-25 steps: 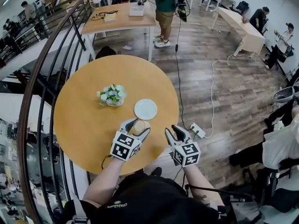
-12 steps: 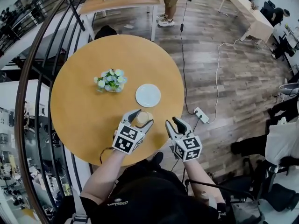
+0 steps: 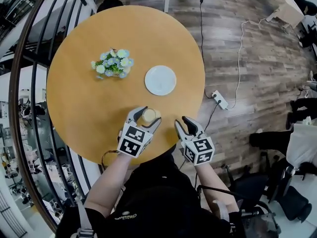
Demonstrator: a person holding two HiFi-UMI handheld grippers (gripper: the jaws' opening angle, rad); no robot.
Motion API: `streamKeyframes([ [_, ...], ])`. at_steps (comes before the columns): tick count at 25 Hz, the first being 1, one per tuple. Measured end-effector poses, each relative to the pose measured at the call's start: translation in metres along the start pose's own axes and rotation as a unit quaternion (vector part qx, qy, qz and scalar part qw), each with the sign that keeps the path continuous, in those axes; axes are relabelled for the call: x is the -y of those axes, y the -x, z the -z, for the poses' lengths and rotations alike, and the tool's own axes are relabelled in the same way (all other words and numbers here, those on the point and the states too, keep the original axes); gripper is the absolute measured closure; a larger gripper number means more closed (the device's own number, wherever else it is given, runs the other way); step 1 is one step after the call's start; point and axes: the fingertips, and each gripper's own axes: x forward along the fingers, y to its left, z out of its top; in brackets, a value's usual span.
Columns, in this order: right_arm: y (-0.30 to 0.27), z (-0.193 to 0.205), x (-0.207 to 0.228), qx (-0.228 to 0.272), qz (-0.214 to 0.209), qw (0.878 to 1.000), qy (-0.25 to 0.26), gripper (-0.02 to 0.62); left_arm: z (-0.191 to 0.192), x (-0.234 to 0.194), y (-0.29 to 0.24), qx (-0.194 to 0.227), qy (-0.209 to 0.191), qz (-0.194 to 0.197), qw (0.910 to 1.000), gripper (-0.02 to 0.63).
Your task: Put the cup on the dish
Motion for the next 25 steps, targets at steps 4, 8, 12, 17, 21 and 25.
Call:
streamKeyframes([
  [4,-0.005,0.007,0.007,-0.006,-0.002,1.000,0.001,0.480,0.011,-0.001,-0.011,-0.007,0.008,-0.001,0.9999,0.334],
  [8,-0.011,0.003,0.012,-0.009,-0.005,1.000,0.007,0.479,0.006,-0.009,-0.025,-0.010,0.006,-0.005,0.9999,0.334],
  [12,-0.013,0.001,0.017,-0.009,-0.005,1.000,0.005,0.480,-0.012,-0.025,-0.041,-0.004,0.000,-0.015,0.9999,0.334],
  [17,-0.016,0.005,0.022,-0.013,0.000,1.000,-0.003,0.479,-0.042,-0.057,-0.069,-0.005,-0.028,-0.030,0.9992,0.334],
  [21,-0.017,0.007,0.027,-0.017,0.003,1.000,-0.007,0.480,-0.061,-0.079,-0.093,-0.017,-0.049,-0.038,0.9979,0.334],
  [25,-0.017,0.009,0.035,-0.018,0.010,1.000,-0.012,0.480,-0.062,-0.089,-0.115,-0.043,-0.057,-0.041,0.9967,0.334],
])
